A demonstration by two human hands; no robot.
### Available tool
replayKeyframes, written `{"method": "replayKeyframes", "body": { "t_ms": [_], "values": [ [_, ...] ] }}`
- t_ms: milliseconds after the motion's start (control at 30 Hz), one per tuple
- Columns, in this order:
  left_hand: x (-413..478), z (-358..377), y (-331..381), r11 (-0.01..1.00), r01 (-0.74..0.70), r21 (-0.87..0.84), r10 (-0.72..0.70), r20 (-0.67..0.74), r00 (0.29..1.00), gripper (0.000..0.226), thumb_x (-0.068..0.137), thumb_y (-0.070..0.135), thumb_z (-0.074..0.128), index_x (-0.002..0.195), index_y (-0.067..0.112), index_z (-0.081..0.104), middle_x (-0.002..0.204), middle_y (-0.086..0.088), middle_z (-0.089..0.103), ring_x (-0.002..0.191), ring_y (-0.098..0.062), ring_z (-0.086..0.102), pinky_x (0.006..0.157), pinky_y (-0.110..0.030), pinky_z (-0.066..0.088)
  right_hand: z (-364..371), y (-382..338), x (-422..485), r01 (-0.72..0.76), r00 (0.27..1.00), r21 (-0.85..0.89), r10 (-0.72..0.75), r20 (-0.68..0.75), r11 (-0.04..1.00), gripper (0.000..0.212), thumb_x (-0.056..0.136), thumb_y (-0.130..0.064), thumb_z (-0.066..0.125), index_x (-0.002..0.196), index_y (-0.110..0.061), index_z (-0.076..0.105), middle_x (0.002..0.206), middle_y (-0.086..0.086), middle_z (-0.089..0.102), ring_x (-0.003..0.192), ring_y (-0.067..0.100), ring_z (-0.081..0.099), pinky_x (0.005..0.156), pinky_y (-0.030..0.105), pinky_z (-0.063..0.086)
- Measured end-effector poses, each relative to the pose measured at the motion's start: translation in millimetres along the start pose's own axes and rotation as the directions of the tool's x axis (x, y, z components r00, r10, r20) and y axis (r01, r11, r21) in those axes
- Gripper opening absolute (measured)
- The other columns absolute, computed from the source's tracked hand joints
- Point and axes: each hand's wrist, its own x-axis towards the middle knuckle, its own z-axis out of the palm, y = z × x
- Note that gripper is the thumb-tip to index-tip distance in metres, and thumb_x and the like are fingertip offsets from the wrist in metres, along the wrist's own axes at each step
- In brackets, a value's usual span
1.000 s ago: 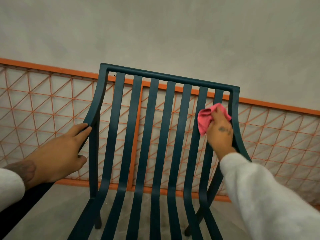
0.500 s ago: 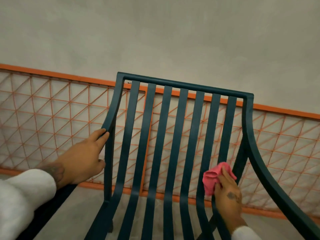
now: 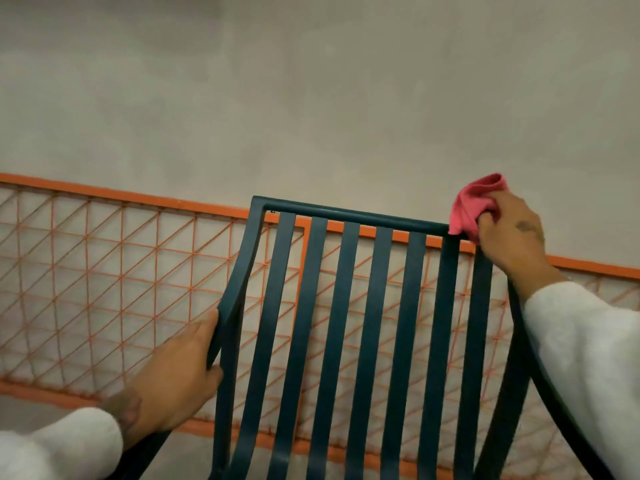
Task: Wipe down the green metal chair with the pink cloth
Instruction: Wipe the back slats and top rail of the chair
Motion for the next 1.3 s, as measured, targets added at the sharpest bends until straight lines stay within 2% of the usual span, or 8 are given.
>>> {"method": "replayKeyframes", "body": {
  "t_ms": [67, 133, 300, 667, 900, 1033, 1167, 1300],
  "values": [
    [1, 0, 0, 0.999, 0.019, -0.027, -0.019, 0.017, 1.0, 0.077, 0.09, 0.015, 0.062, 0.151, 0.028, 0.017, 0.105, 0.017, 0.043, 0.085, -0.008, 0.052, 0.083, -0.025, 0.051, 21, 0, 5, -0.04, 0.979, -0.084, 0.056, 0.194, 0.996, 0.033, 0.099, -0.024, 0.041, 0.126, -0.019, 0.058, 0.121, 0.016, 0.063, 0.11, 0.037, 0.055, 0.098, 0.047, 0.045],
    [3, 2, 0, 0.998, 0.033, -0.051, -0.03, 0.044, 0.999, 0.08, 0.091, 0.015, 0.061, 0.153, 0.027, 0.012, 0.117, 0.015, 0.045, 0.094, -0.007, 0.051, 0.094, -0.027, 0.05, 40, -8, 2, -0.003, 0.98, -0.119, 0.026, 0.198, 0.993, 0.032, 0.098, -0.028, 0.039, 0.12, -0.019, 0.06, 0.115, 0.014, 0.065, 0.105, 0.034, 0.055, 0.094, 0.046, 0.045],
    [6, 4, -5, 0.996, 0.002, -0.087, 0.001, 0.039, 0.999, 0.074, 0.09, 0.016, 0.06, 0.15, 0.029, 0.02, 0.112, 0.017, 0.045, 0.089, -0.007, 0.057, 0.074, -0.015, 0.051, 86, -87, 3, 0.211, 0.912, -0.061, -0.174, 0.37, 0.976, 0.04, 0.096, -0.036, 0.036, 0.13, -0.027, 0.054, 0.125, 0.006, 0.062, 0.115, 0.03, 0.054, 0.102, 0.05, 0.039],
    [3, 2, -4, 0.99, 0.078, -0.115, -0.071, 0.066, 0.995, 0.073, 0.089, 0.015, 0.059, 0.149, 0.028, 0.019, 0.135, 0.003, 0.05, 0.115, -0.019, 0.056, 0.093, -0.025, 0.046, 140, -210, -4, 0.451, 0.712, 0.174, -0.471, 0.521, 0.875, 0.043, 0.104, -0.027, 0.037, 0.147, -0.03, 0.043, 0.151, 0.009, 0.045, 0.135, 0.033, 0.041, 0.115, 0.045, 0.028],
    [5, 7, -9, 0.994, 0.055, -0.091, -0.053, 0.024, 0.998, 0.077, 0.088, 0.016, 0.058, 0.152, 0.025, 0.017, 0.135, 0.003, 0.048, 0.115, -0.018, 0.054, 0.099, -0.032, 0.048, 86, -122, 16, 0.204, 0.867, -0.114, -0.126, 0.481, 0.972, 0.031, 0.099, -0.041, 0.033, 0.115, -0.024, 0.053, 0.124, 0.017, 0.059, 0.1, 0.033, 0.052, 0.087, 0.043, 0.042],
    [7, 9, -7, 0.995, 0.058, -0.084, -0.055, 0.045, 0.998, 0.085, 0.088, 0.013, 0.056, 0.156, 0.023, 0.005, 0.147, 0.003, 0.038, 0.125, -0.02, 0.05, 0.105, -0.034, 0.045, 86, -133, 17, 0.121, 0.895, -0.309, 0.031, 0.445, 0.943, 0.042, 0.095, -0.047, 0.03, 0.115, -0.017, 0.053, 0.124, 0.019, 0.056, 0.109, 0.037, 0.053, 0.097, 0.047, 0.042],
    [7, 9, -8, 0.992, 0.077, -0.103, -0.072, 0.05, 0.996, 0.084, 0.088, 0.013, 0.058, 0.155, 0.025, 0.008, 0.146, 0.003, 0.041, 0.124, -0.018, 0.05, 0.105, -0.033, 0.045, 115, -179, 8, 0.3, 0.828, -0.188, -0.157, 0.538, 0.935, 0.04, 0.094, -0.043, 0.034, 0.129, -0.028, 0.047, 0.132, 0.014, 0.052, 0.116, 0.038, 0.051, 0.104, 0.051, 0.039],
    [8, 9, -7, 0.992, 0.085, -0.094, -0.081, 0.043, 0.996, 0.082, 0.09, 0.014, 0.058, 0.155, 0.026, 0.009, 0.143, 0.004, 0.044, 0.122, -0.019, 0.052, 0.103, -0.033, 0.047, 140, -234, -14, 0.507, 0.722, 0.026, -0.44, 0.534, 0.862, 0.063, 0.095, -0.007, 0.043, 0.151, -0.035, 0.033, 0.148, 0.008, 0.043, 0.132, 0.034, 0.041, 0.115, 0.049, 0.022]
  ]
}}
